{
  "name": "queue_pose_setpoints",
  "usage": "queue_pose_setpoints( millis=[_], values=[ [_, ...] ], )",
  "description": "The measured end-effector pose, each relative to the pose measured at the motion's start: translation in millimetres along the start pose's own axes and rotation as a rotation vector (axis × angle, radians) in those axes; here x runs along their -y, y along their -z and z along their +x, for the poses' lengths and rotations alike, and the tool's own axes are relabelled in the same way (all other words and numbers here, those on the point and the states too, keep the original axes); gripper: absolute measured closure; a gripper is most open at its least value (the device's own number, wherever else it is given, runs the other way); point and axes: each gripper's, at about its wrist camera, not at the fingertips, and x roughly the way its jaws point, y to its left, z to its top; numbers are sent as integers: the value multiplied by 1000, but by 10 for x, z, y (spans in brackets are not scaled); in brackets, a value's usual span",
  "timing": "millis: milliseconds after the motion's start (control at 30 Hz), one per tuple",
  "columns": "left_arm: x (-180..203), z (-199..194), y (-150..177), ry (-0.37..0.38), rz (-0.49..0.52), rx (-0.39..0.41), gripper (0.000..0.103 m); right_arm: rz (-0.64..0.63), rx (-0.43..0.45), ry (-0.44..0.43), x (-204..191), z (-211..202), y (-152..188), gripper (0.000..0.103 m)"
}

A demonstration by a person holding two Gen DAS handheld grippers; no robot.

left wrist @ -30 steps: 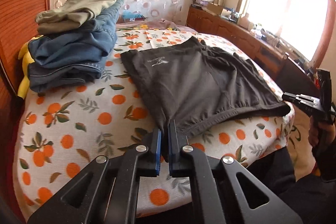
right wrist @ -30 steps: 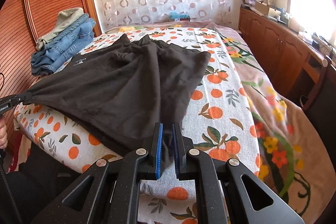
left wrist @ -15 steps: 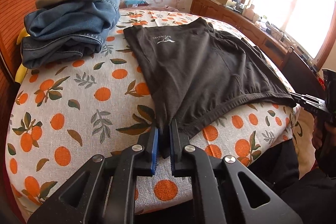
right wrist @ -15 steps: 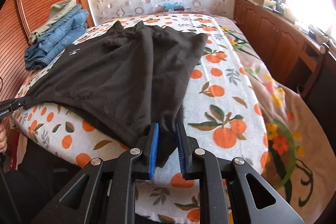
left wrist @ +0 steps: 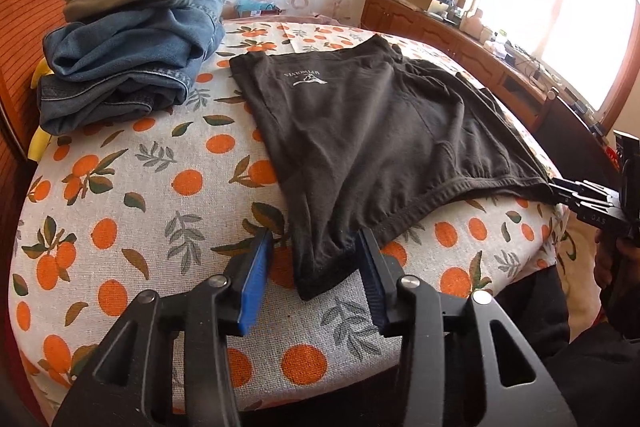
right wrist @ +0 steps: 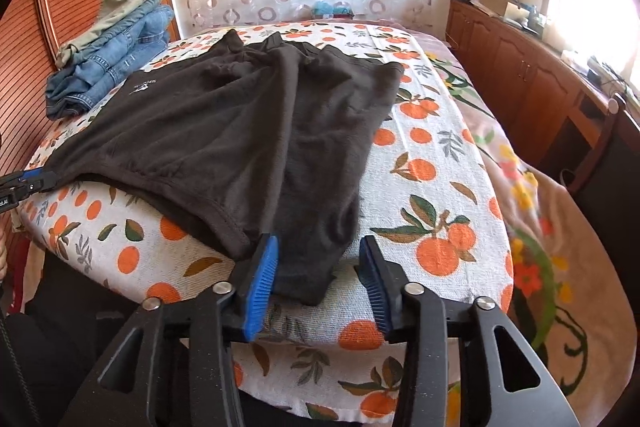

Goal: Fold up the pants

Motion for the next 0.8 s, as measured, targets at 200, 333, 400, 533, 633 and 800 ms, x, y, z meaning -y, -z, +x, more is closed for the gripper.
queue_pose_setpoints(
  millis=[200, 333, 400, 533, 633, 800],
  values=[
    [-13, 15, -12, -18, -4, 8, 59, -1, 14, -5, -21, -46, 58, 58],
    [13, 25, -3, -35, 10, 17, 59, -1, 21, -12, -11, -49, 66, 66],
    [24, 30, 8, -47, 20, 25, 59, -13, 22, -25, -27, -55, 73, 73],
    [25, 42, 11, -45, 32, 29, 90, -18, 27, -35, -9, -60, 67, 95],
    [-11, 21, 6, 1, 9, 20, 97, 37, 16, -78, 140, -66, 64, 97],
    [-36, -187, 43, 35, -23, 46, 98, 60, 23, -106, 262, -205, 88, 98]
  ],
)
